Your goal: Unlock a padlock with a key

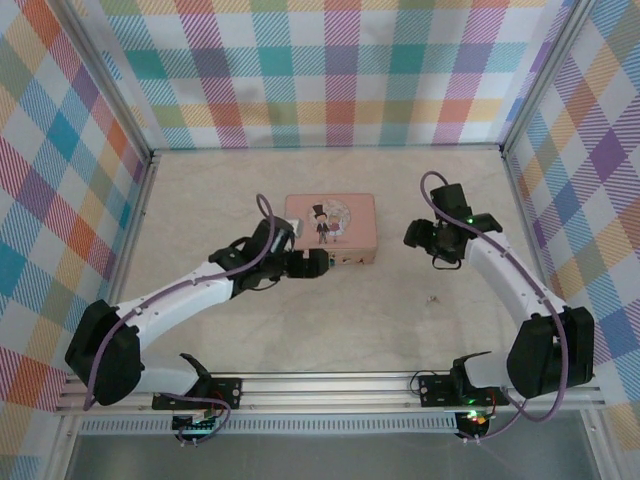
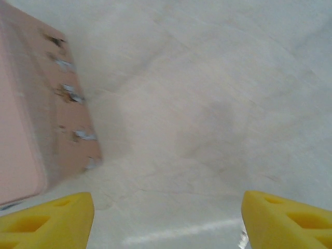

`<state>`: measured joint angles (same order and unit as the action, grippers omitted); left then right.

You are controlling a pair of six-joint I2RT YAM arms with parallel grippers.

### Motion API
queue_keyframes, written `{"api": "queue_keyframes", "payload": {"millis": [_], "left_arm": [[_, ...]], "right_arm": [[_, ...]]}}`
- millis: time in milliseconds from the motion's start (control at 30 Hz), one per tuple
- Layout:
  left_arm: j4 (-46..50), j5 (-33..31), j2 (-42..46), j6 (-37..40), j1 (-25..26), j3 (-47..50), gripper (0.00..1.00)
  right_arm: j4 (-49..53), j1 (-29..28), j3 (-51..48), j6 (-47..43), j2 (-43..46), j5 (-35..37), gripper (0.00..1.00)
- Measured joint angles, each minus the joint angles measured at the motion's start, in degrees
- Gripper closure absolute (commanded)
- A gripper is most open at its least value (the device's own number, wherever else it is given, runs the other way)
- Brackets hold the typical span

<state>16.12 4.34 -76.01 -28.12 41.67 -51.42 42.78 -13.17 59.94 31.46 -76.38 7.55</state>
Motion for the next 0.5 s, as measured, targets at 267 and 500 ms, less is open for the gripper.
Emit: {"api": "queue_keyframes", "payload": {"millis": [267, 500], "left_arm": [[-1.0, -2.5, -4.4, -1.3, 8.1, -0.9, 0.06], [-1.2, -3.0, -9.1, -1.3, 10.8, -3.9, 0.06]], "right_arm": [[8.0, 1.8, -2.9, 4.2, -5.4, -0.1, 0.34], [8.7, 2.0, -9.4, 10.8, -5.7, -2.1, 0.40]]}}
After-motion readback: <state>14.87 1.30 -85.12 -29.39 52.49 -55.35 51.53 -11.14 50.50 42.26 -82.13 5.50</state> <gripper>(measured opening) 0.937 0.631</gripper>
